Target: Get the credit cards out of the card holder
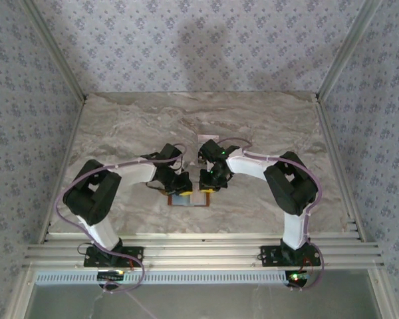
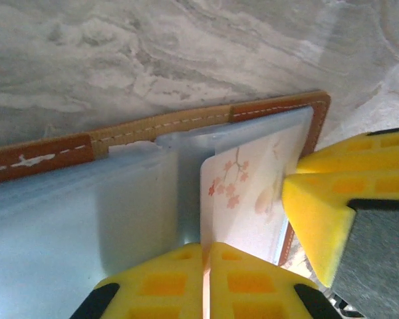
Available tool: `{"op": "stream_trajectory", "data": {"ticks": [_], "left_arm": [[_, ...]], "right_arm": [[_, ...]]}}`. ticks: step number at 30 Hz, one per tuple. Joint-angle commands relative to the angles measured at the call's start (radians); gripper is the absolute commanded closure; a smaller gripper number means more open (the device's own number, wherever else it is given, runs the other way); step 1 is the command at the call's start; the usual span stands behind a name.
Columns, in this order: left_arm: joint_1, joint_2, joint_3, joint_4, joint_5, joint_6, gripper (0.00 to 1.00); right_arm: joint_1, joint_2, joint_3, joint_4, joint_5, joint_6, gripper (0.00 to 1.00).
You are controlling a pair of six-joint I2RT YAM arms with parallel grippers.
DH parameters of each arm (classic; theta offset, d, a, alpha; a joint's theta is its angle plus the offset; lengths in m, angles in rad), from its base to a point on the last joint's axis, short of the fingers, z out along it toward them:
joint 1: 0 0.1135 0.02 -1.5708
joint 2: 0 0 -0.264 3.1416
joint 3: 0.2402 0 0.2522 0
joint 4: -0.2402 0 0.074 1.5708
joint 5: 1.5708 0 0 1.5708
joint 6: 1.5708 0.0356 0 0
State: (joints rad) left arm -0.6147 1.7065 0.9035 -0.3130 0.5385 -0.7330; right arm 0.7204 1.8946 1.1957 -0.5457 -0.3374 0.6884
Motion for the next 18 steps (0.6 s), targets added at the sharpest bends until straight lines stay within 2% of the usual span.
{"op": "stream_trajectory", "data": {"ticks": [1,6,11,18], "left_arm": [[-0.001,-0.043,-0.010,0.091,0.061,0.013,0.93],[0.000,-0.049,-0.023,0.120,0.072,0.008,0.95],[0.000,-0.027,-0.032,0.146,0.083,-0.004,0.89],[0.000,-0.014,-0.056,0.216,0.110,-0.032,0.88]], "right_arm": [[0.015,0.046,-0.028,0.009,-0.020,0.014,0.78],[0.017,0.046,-0.028,0.007,-0.022,0.015,0.78],[0.019,0.042,-0.034,0.017,-0.025,0.019,0.78],[0.020,0.040,-0.039,0.018,-0.025,0.020,0.78]]}}
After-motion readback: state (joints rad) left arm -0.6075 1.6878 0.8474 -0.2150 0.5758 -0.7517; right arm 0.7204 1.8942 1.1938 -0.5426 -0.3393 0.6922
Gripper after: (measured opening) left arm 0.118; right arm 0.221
